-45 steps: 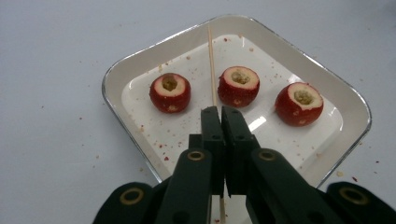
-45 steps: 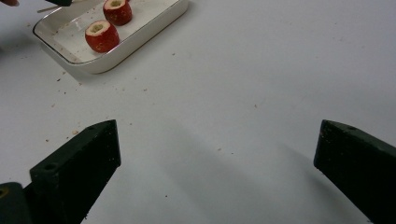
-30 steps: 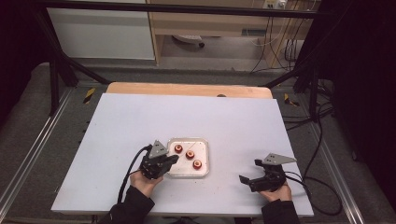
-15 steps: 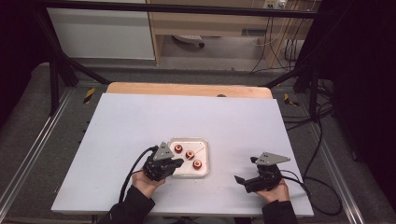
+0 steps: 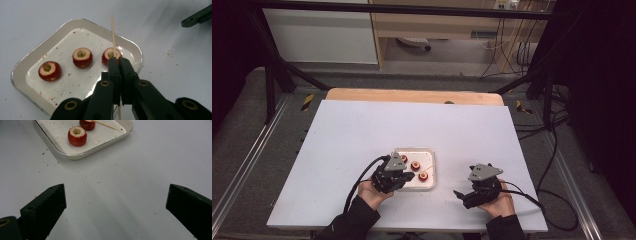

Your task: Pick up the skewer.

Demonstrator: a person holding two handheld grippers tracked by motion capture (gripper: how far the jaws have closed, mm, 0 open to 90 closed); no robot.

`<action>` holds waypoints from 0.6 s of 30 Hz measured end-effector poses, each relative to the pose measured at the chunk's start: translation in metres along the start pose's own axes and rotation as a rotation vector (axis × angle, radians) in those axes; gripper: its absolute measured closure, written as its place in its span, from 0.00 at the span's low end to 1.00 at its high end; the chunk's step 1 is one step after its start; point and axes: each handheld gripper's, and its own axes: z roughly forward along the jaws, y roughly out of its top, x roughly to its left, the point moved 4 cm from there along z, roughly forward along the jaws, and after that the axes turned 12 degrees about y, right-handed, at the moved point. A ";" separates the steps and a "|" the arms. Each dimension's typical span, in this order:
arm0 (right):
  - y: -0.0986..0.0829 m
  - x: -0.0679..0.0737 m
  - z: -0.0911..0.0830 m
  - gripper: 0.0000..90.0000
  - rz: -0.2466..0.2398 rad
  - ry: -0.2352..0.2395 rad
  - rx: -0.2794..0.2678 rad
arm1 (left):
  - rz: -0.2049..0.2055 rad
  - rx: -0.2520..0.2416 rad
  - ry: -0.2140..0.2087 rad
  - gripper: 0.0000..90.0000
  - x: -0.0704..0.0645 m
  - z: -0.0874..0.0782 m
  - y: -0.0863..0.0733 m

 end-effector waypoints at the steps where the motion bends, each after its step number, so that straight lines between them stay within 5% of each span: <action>1: 0.002 0.001 0.000 0.06 -0.015 -0.003 0.003 | 0.003 0.004 -0.002 0.98 -0.001 0.001 0.001; 18: 0.021 0.016 0.005 0.26 -0.239 -0.024 0.080 | 0.102 0.044 -0.056 0.98 -0.023 0.011 0.026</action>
